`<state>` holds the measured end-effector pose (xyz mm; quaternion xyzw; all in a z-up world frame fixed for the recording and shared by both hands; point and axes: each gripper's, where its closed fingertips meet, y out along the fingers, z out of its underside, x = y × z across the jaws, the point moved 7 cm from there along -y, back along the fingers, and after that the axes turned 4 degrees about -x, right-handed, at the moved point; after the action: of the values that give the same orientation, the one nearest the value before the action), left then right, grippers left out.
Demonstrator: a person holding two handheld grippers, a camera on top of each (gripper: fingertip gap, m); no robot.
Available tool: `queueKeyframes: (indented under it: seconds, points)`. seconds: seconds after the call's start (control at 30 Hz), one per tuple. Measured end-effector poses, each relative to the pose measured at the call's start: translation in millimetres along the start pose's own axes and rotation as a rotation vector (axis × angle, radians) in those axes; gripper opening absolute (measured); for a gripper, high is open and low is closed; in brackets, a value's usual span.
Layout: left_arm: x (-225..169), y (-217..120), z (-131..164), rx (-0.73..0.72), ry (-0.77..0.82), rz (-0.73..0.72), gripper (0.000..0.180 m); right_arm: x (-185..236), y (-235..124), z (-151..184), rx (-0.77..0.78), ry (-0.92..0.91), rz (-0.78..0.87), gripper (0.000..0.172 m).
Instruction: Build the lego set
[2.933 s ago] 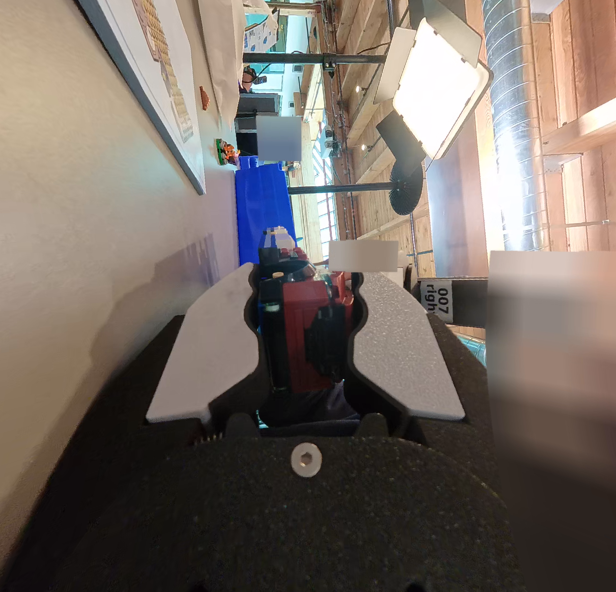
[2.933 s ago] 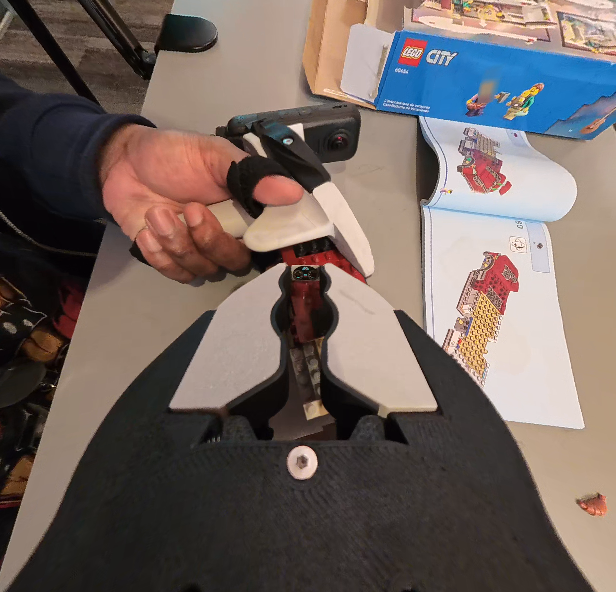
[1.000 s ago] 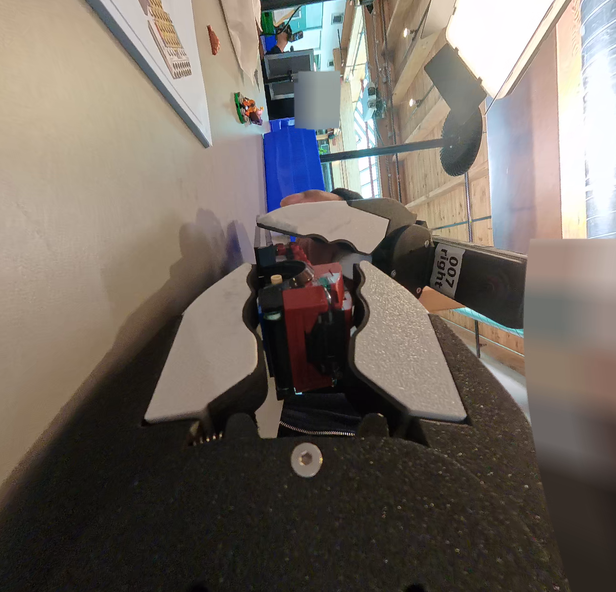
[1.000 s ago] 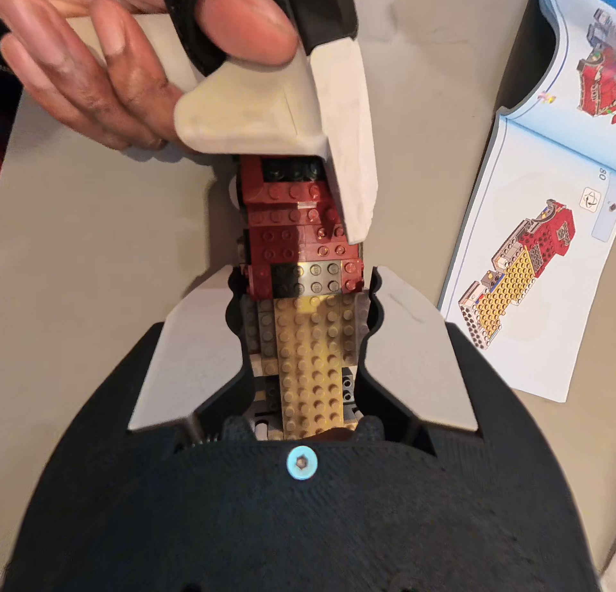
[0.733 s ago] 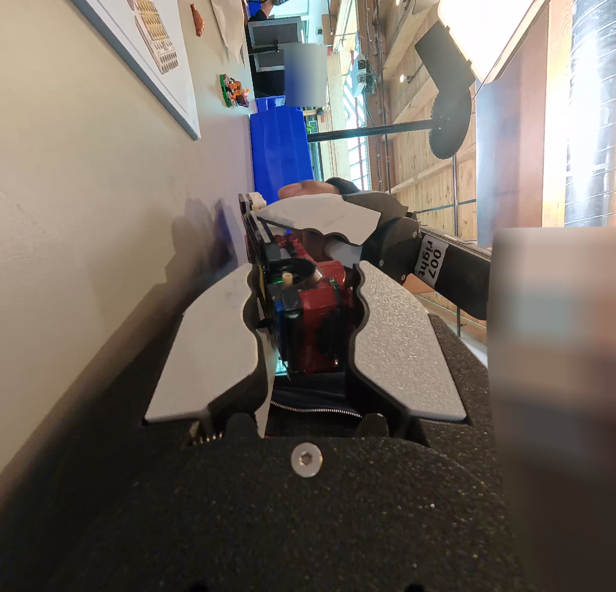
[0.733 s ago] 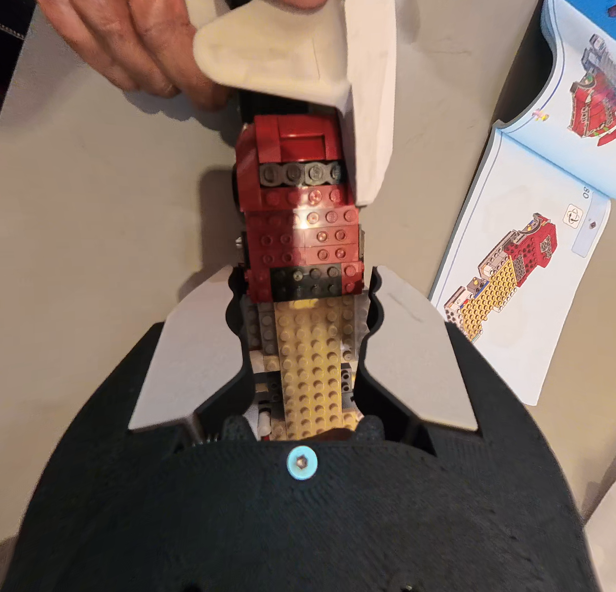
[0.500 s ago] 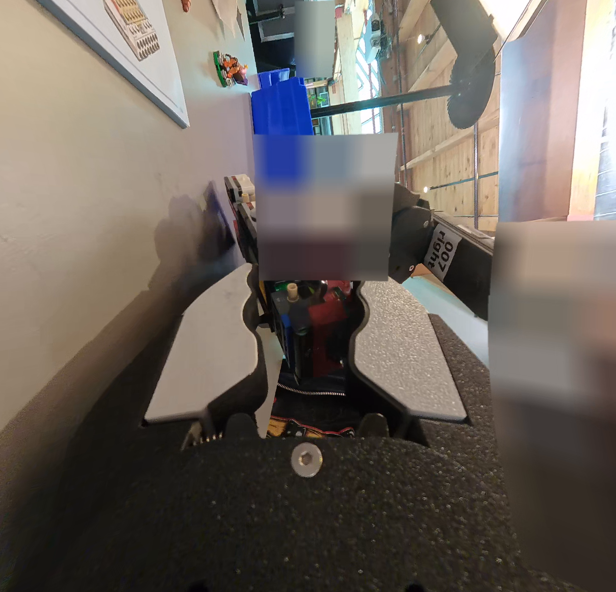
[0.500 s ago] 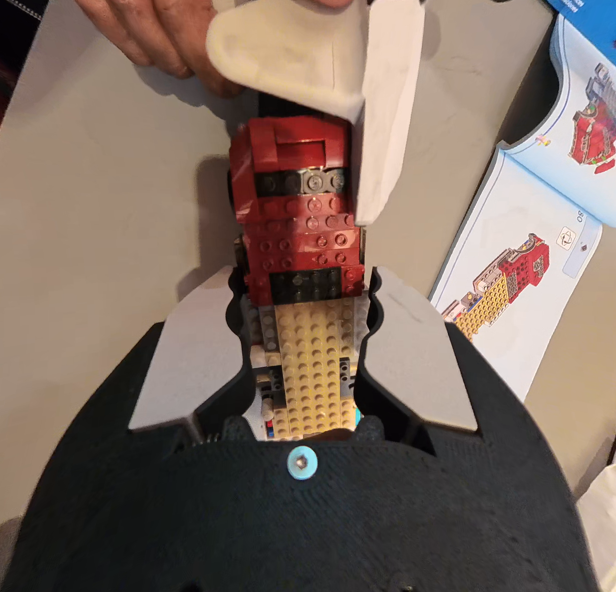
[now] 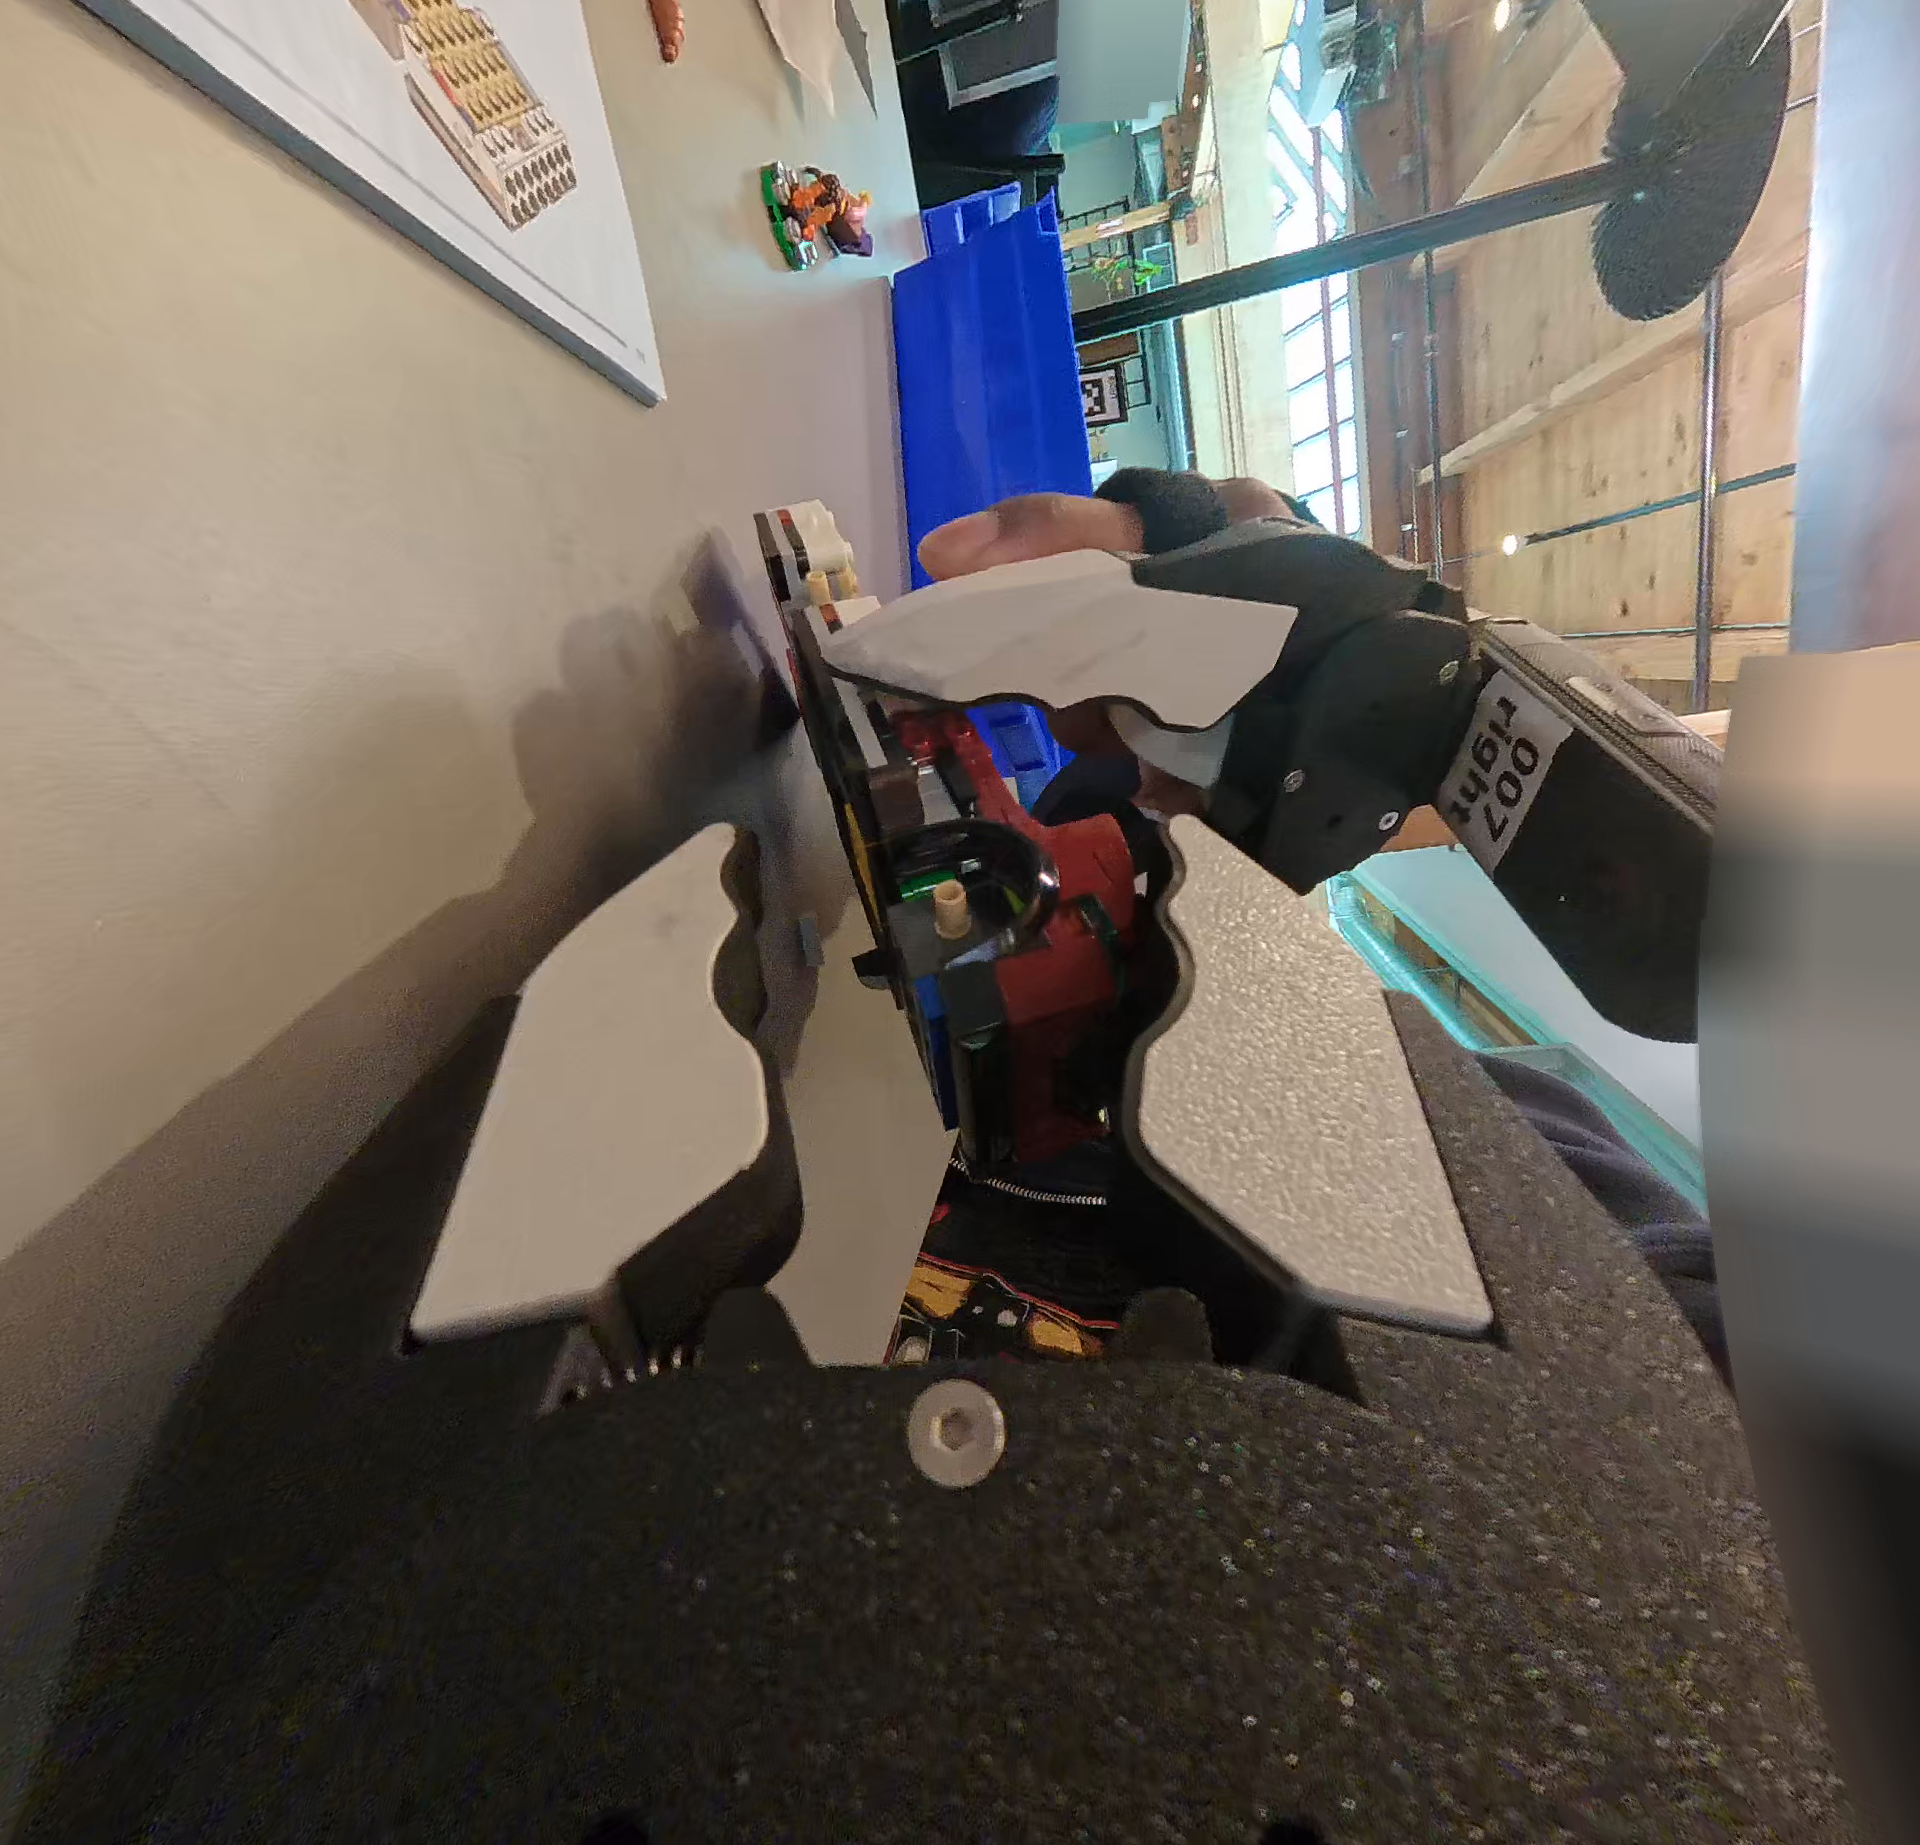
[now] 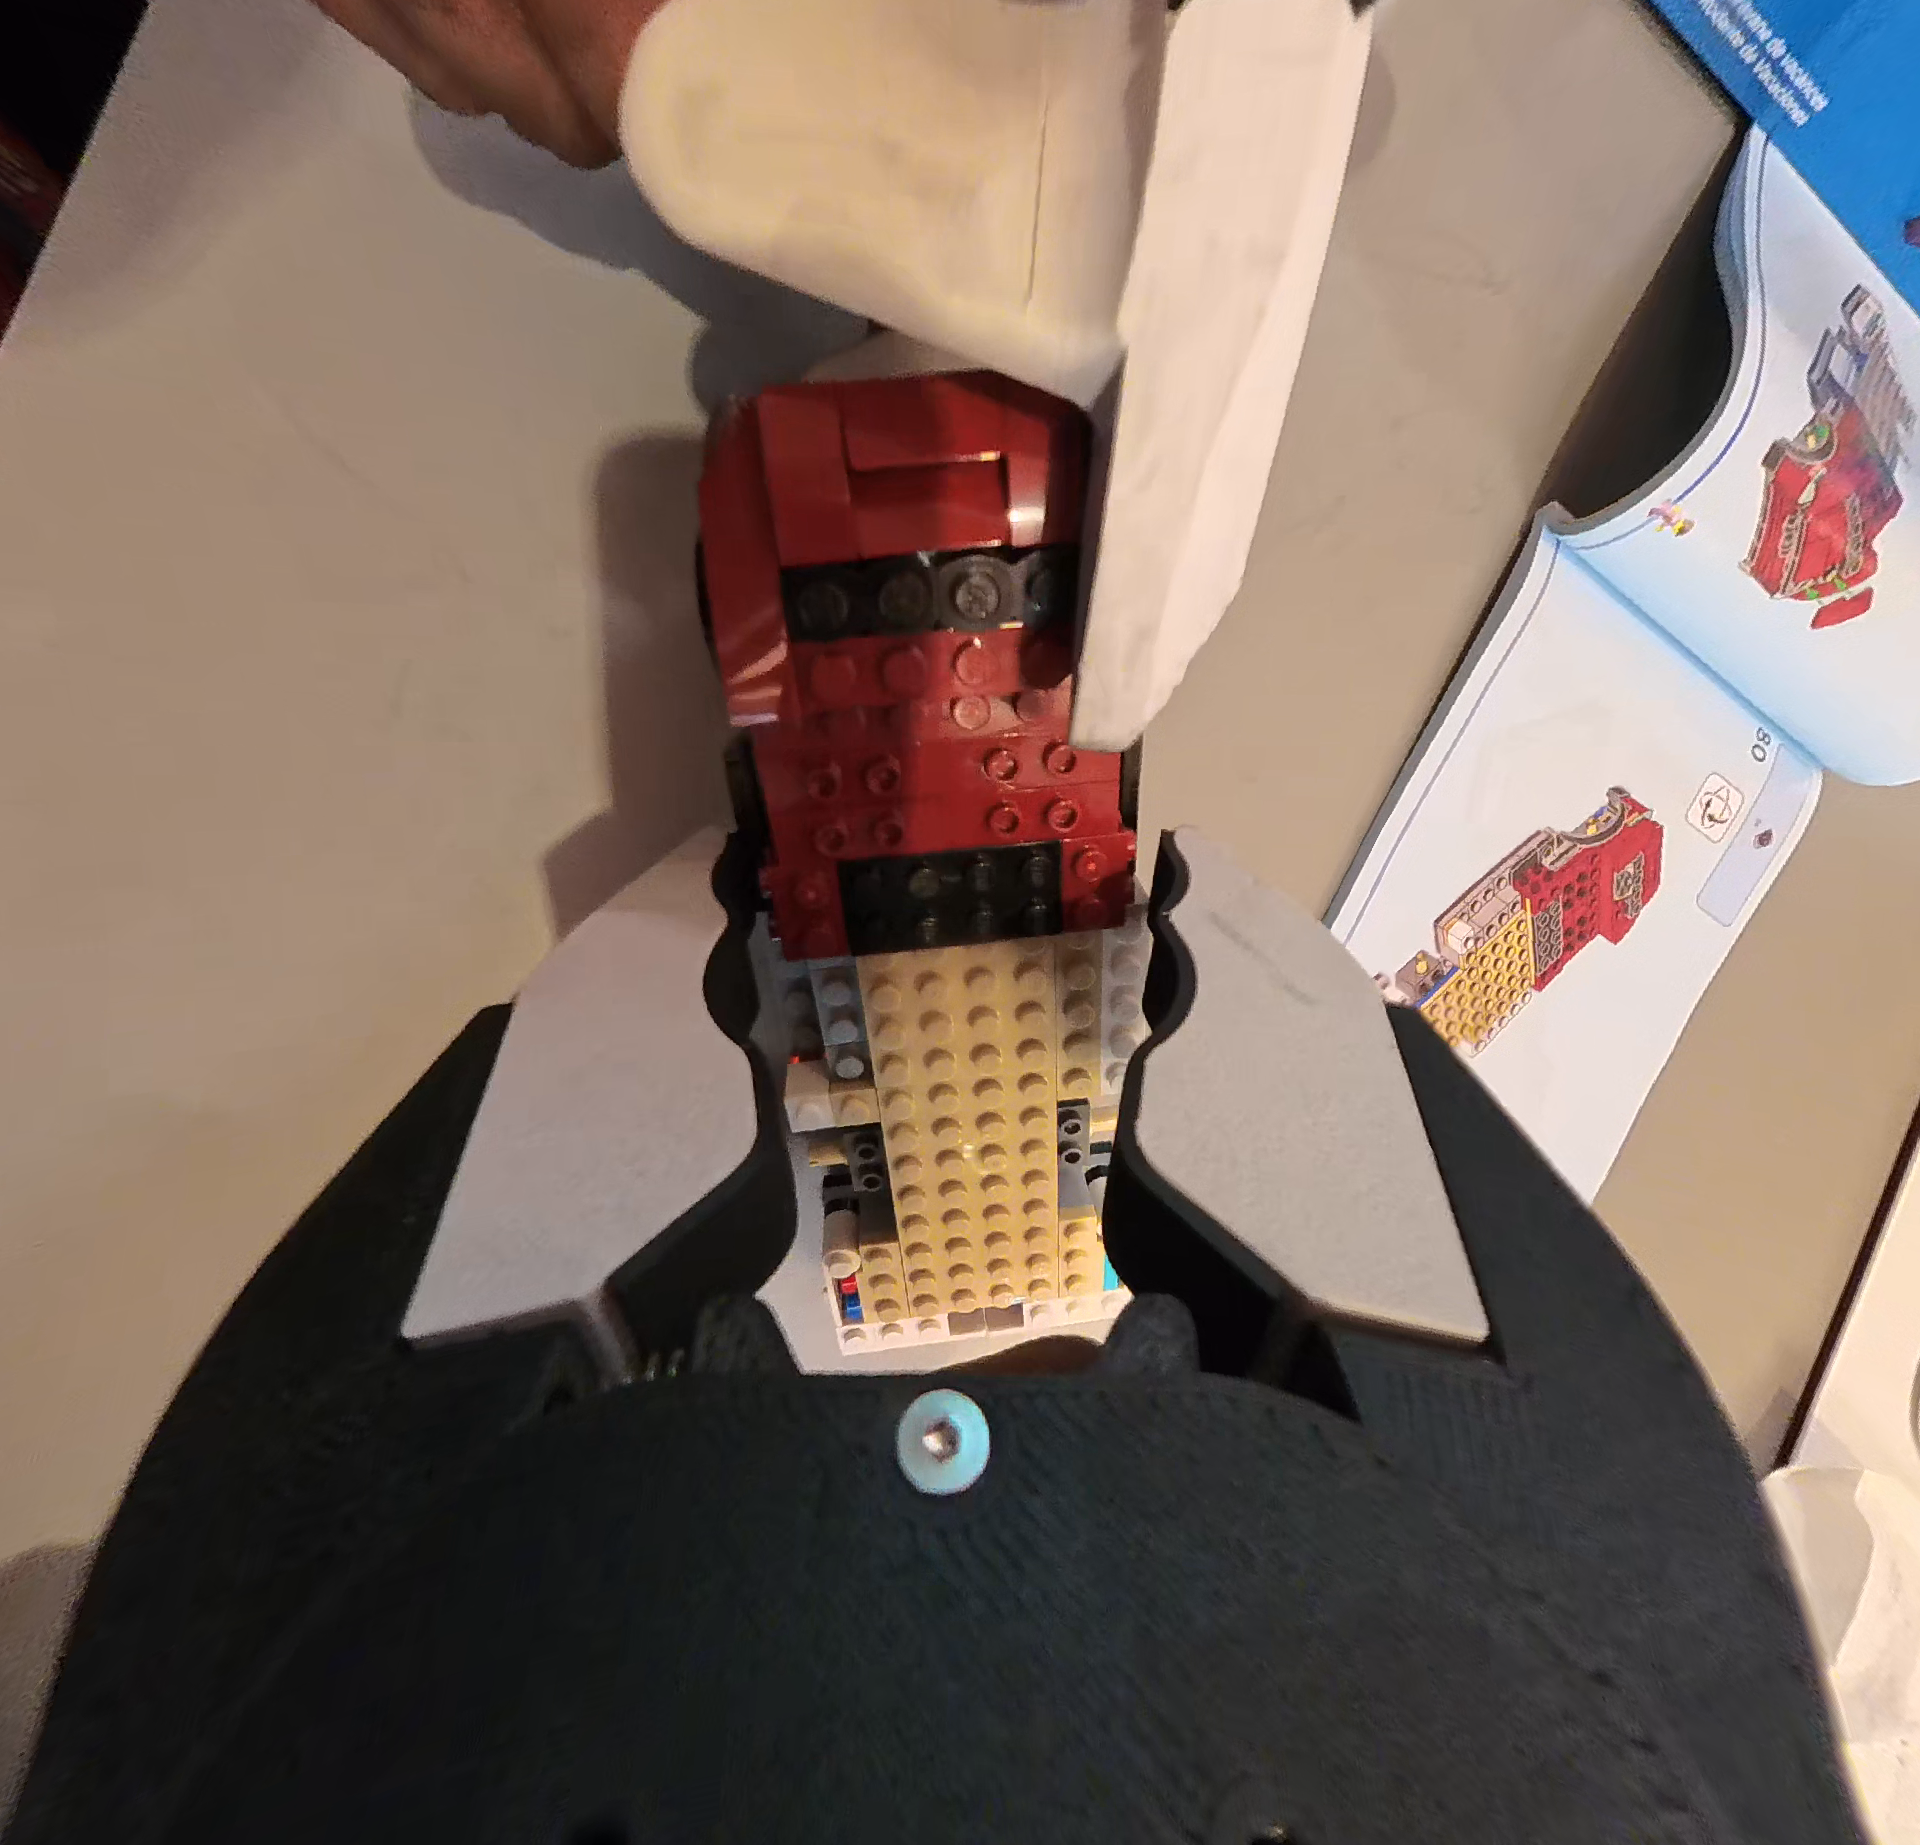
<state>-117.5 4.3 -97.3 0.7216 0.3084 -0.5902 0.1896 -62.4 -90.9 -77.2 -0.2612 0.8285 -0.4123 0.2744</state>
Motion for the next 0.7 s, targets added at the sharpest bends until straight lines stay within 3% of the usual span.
queueKeyframes:
  seconds: [0.5, 0.7]
  points:
    - [-3.2, -16.4, 4.3, -0.034, 0.015, 0.043, 0.088, 3.8, -1.3, -2.3, -0.018, -0.034, 0.065, 0.074]
    - [-4.9, -8.5, 12.5, 0.012, 0.046, -0.011, 0.091, 5.0, -2.0, -8.2, -0.010, -0.059, 0.106, 0.074]
